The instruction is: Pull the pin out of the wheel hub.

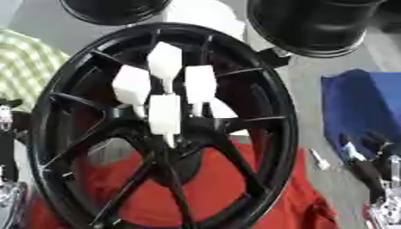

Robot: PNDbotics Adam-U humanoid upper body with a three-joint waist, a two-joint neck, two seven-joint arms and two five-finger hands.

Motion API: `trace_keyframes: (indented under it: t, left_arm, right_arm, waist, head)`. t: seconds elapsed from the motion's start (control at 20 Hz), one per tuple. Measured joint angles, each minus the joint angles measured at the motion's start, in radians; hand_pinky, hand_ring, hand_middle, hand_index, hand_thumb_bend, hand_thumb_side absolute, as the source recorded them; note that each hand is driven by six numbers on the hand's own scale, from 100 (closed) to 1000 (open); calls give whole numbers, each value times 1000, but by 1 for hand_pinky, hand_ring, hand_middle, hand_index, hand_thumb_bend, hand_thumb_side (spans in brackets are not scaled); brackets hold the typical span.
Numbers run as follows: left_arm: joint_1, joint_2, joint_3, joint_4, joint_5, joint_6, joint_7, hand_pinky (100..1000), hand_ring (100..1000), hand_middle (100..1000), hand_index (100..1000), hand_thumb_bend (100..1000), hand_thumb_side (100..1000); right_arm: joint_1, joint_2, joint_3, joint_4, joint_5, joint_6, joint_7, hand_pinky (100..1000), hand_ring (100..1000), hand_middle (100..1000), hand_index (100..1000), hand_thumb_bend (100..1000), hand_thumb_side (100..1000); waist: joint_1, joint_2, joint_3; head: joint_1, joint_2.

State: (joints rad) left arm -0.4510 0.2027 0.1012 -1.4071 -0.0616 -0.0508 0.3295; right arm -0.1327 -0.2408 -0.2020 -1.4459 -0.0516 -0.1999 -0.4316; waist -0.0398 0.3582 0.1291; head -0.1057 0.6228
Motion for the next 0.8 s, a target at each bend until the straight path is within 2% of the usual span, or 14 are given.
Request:
trace_keyframes:
  t: [0.45,0.65,0.8]
  left_arm:
    - [-2,0,0,-2,0,-1,-1,668,527,486,742,100,878]
    - [-18,1,-1,-39,0,-6,-4,668,528,487,744,100,826]
    - [-42,26,-9,-103,-1,-12,-26,669,531,490,746,100,733]
  right_arm:
    - [0,0,0,0,-12,-11,0,650,796,642,777,644,248]
    - [-8,2,-4,-2,-20,-13,-3,650,795,641,777,639,247]
    - [-8,12,-14,-8,-37,-16,-6,649,792,639,774,602,269]
  waist:
    - [0,2,0]
    - [0,13,-9]
    - [0,23,-11]
  head:
    - [26,9]
    - [33,11]
    - [41,18]
